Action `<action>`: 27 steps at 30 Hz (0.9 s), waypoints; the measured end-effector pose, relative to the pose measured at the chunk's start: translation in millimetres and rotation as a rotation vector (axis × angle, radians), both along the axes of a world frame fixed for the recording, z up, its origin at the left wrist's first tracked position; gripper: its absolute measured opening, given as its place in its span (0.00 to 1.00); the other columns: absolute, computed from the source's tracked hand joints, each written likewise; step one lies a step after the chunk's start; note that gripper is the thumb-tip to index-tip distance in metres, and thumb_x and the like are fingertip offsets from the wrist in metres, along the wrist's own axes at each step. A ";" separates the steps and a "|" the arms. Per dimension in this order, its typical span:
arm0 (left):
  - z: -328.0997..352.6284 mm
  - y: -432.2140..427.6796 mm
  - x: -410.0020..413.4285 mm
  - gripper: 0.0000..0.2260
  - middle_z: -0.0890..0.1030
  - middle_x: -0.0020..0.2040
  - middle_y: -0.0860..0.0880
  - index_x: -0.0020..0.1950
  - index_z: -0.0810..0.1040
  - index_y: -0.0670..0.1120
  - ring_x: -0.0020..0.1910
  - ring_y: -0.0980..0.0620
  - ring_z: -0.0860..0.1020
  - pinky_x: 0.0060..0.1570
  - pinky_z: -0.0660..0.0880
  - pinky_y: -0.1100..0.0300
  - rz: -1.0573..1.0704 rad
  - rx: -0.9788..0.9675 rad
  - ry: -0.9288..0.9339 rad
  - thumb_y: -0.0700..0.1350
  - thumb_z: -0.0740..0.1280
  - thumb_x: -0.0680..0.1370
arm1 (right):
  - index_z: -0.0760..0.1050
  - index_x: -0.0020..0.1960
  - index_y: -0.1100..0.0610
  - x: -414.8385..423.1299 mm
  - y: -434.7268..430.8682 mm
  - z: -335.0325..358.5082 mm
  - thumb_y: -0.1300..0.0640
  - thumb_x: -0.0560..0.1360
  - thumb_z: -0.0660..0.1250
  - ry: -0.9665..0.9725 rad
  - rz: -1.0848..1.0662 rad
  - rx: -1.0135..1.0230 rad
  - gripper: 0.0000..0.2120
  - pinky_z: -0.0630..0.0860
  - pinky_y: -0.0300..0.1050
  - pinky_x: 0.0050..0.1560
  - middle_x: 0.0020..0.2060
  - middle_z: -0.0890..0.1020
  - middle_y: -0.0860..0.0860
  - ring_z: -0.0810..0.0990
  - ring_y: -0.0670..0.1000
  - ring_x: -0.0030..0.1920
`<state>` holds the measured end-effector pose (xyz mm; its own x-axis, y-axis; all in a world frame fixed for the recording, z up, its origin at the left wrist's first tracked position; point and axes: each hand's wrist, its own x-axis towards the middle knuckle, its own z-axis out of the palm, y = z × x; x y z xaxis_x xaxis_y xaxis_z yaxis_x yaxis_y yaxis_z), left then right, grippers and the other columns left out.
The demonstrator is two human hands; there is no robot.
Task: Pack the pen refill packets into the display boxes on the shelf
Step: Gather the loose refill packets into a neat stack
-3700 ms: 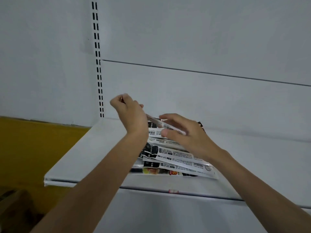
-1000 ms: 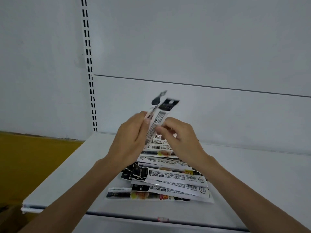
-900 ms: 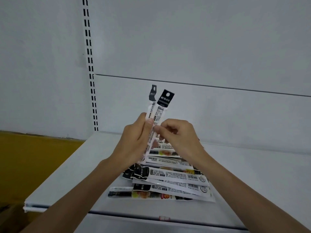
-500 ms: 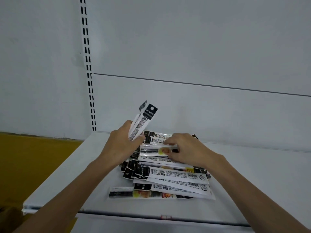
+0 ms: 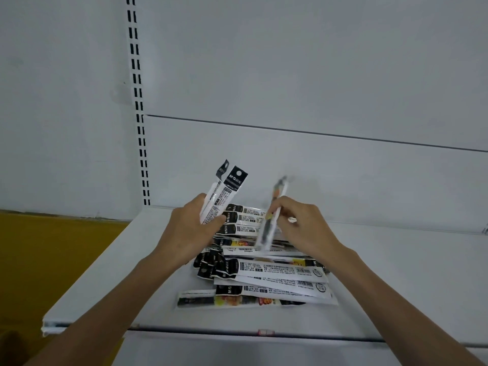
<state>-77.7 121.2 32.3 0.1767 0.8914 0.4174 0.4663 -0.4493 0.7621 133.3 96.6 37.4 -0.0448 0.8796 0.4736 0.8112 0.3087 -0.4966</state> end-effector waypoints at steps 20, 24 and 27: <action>18.7 -39.7 137.9 0.14 0.74 0.30 0.47 0.37 0.69 0.45 0.28 0.48 0.72 0.29 0.67 0.55 -0.412 0.179 0.207 0.52 0.57 0.79 | 0.69 0.57 0.59 120.4 -92.6 6.1 0.59 0.78 0.59 -0.096 -0.450 -0.151 0.08 0.75 0.51 0.39 0.40 0.76 0.54 0.77 0.57 0.39; 12.8 -56.0 203.0 0.14 0.79 0.37 0.43 0.37 0.69 0.45 0.36 0.44 0.77 0.39 0.74 0.49 -0.478 0.144 0.238 0.53 0.56 0.78 | 0.71 0.53 0.59 181.8 -130.7 4.8 0.61 0.78 0.57 0.002 -0.548 -0.183 0.06 0.79 0.46 0.31 0.45 0.75 0.55 0.81 0.55 0.39; 8.2 -71.6 252.2 0.15 0.79 0.37 0.45 0.36 0.67 0.46 0.38 0.43 0.77 0.42 0.75 0.50 -0.519 0.136 0.273 0.54 0.56 0.78 | 0.68 0.50 0.55 227.7 -158.2 4.6 0.60 0.79 0.56 -0.024 -0.614 -0.236 0.04 0.80 0.53 0.40 0.45 0.77 0.54 0.83 0.52 0.38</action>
<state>174.5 49.6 40.4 0.6912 0.6022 0.3996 0.3312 -0.7554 0.5655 361.0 -61.6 42.0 0.4907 0.8285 0.2697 0.8165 -0.3292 -0.4742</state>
